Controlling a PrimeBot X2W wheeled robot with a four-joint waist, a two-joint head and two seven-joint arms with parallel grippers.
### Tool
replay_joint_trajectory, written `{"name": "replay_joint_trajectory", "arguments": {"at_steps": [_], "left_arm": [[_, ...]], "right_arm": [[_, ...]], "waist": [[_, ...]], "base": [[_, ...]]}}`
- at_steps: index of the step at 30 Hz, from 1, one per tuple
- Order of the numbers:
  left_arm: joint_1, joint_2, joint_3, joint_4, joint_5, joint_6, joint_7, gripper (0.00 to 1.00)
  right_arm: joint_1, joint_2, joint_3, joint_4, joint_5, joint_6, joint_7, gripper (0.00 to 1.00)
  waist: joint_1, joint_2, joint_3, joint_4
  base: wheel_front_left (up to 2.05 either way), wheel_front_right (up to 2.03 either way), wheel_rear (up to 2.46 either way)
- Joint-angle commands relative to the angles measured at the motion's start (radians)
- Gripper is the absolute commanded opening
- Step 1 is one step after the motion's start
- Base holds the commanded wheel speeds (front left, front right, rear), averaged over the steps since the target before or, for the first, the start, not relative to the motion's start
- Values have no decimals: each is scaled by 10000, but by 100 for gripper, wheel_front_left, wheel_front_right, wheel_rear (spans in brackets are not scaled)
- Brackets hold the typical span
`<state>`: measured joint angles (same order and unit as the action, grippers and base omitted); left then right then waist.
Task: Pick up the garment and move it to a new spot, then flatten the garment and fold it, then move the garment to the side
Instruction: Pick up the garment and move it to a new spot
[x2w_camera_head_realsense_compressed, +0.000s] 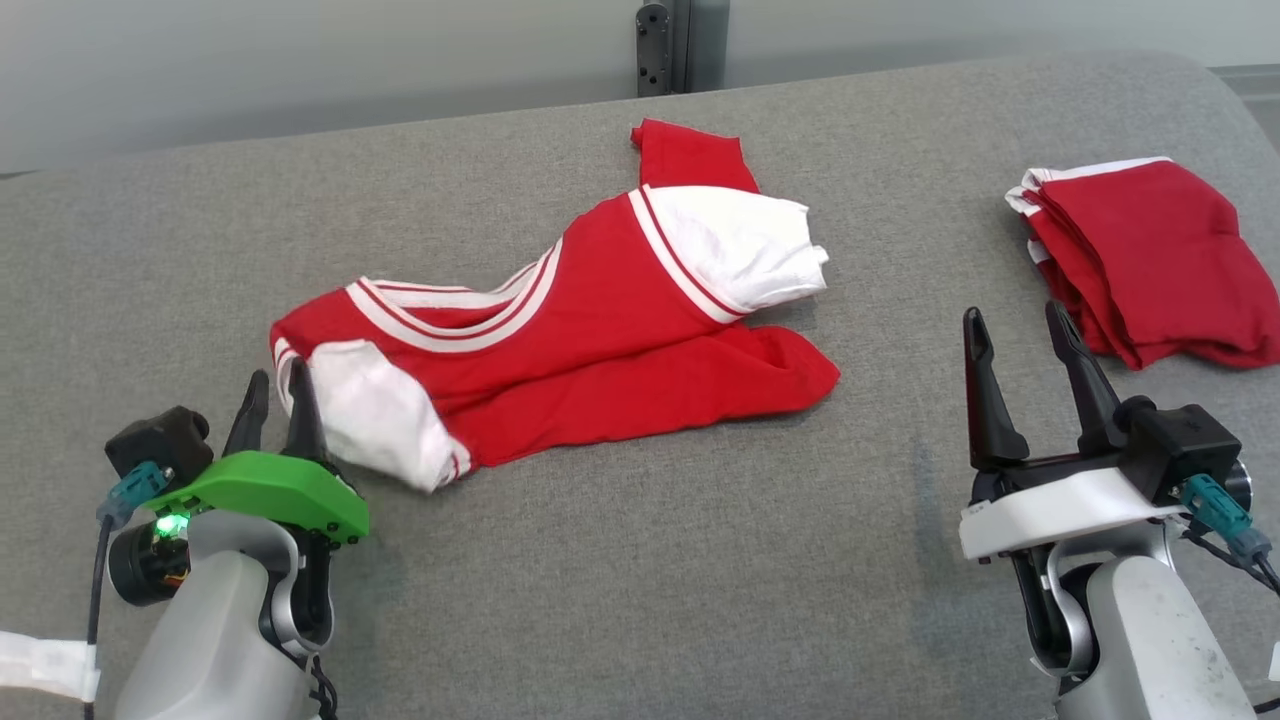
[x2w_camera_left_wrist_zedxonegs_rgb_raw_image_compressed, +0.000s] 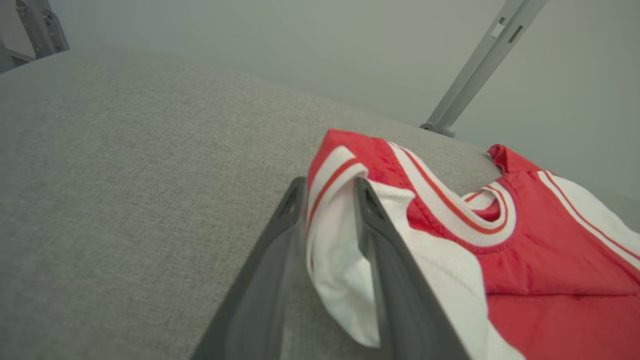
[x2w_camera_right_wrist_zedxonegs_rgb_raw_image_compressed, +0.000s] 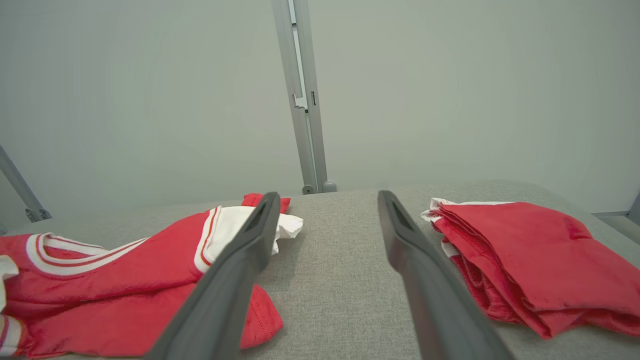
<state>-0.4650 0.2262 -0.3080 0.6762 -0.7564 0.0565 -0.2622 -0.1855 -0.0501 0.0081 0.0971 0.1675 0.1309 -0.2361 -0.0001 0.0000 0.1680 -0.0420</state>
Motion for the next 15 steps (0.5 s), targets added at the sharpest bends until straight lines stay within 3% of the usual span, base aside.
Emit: {"name": "replay_joint_trajectory", "arguments": {"at_steps": [1, 15], "left_arm": [[296, -30, 163, -195, 140, 33, -28, 100], [2304, -416, 1216, -3057, 2097, -224, -20, 100]], "right_arm": [[152, -8, -4, -6, -64, -4, 37, 100], [377, -10, -161, -209, -346, -4, 266, 100]], "waist": [[1, 0, -85, 79], [1, 0, -405, 423]], "base": [[0, 0, 0], [0, 0, 0]]}}
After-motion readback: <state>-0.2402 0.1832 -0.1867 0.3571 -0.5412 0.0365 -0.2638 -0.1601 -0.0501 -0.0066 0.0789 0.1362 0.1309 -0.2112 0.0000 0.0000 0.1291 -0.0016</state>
